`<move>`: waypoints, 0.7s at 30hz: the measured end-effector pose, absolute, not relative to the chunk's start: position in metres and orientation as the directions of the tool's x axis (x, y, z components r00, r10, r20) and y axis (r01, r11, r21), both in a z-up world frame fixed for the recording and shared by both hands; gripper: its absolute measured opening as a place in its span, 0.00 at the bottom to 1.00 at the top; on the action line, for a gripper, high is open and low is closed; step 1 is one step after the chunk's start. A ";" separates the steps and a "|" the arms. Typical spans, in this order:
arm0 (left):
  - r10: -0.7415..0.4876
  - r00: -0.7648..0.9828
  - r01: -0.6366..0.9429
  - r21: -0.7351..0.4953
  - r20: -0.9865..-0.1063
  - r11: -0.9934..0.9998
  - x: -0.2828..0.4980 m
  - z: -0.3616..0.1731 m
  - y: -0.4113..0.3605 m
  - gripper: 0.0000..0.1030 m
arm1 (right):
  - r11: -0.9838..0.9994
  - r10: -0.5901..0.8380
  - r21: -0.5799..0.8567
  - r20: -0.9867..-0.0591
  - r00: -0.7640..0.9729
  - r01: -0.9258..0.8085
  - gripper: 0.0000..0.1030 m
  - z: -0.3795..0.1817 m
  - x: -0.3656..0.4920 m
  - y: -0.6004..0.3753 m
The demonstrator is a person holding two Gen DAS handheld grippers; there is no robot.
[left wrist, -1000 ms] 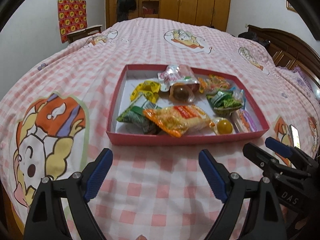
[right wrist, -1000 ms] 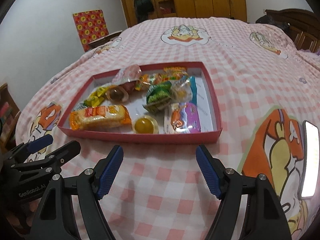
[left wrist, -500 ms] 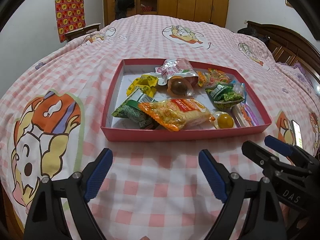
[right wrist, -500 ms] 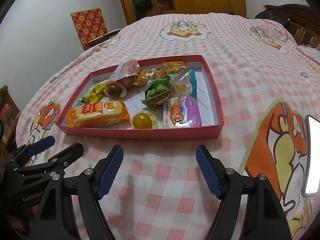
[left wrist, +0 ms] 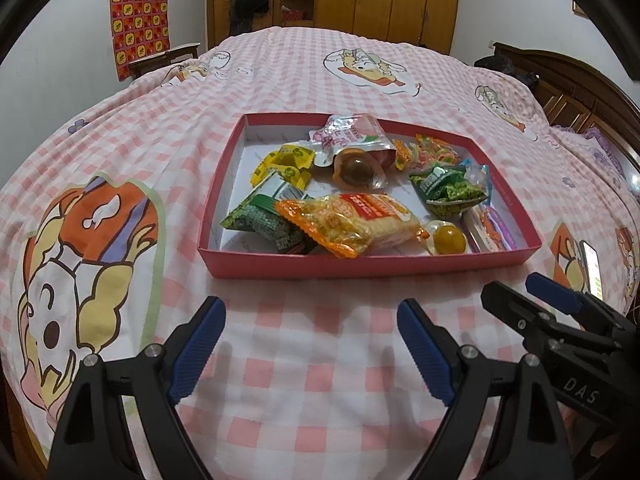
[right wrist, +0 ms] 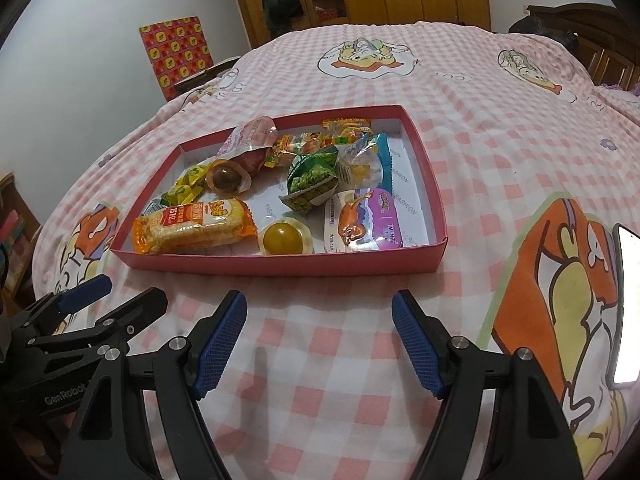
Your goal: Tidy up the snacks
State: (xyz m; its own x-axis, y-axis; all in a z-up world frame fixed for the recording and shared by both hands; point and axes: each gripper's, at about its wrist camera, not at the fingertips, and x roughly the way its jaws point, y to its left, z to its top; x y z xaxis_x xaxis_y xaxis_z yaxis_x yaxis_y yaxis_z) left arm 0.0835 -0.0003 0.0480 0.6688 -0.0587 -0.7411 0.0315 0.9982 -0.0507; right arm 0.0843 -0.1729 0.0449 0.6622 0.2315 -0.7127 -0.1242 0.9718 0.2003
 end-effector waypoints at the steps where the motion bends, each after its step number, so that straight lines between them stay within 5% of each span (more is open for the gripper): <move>1: -0.058 0.669 0.033 -0.049 -0.741 0.998 0.083 0.048 -0.001 0.88 | 0.972 0.232 0.200 -0.713 0.662 -0.124 0.75 0.045 0.084 -0.173; 21: -0.063 0.662 0.034 -0.055 -0.747 0.998 0.084 0.047 -0.001 0.88 | 0.972 0.231 0.200 -0.713 0.661 -0.124 0.75 0.045 0.084 -0.173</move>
State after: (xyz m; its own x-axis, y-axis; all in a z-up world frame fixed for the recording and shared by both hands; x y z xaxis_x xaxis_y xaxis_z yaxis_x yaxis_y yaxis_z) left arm 0.0840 -0.0010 0.0469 0.6622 -0.0634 -0.7466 0.0338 0.9979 -0.0547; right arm 0.0841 -0.1726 0.0449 0.6614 0.2314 -0.7134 -0.1243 0.9719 0.2000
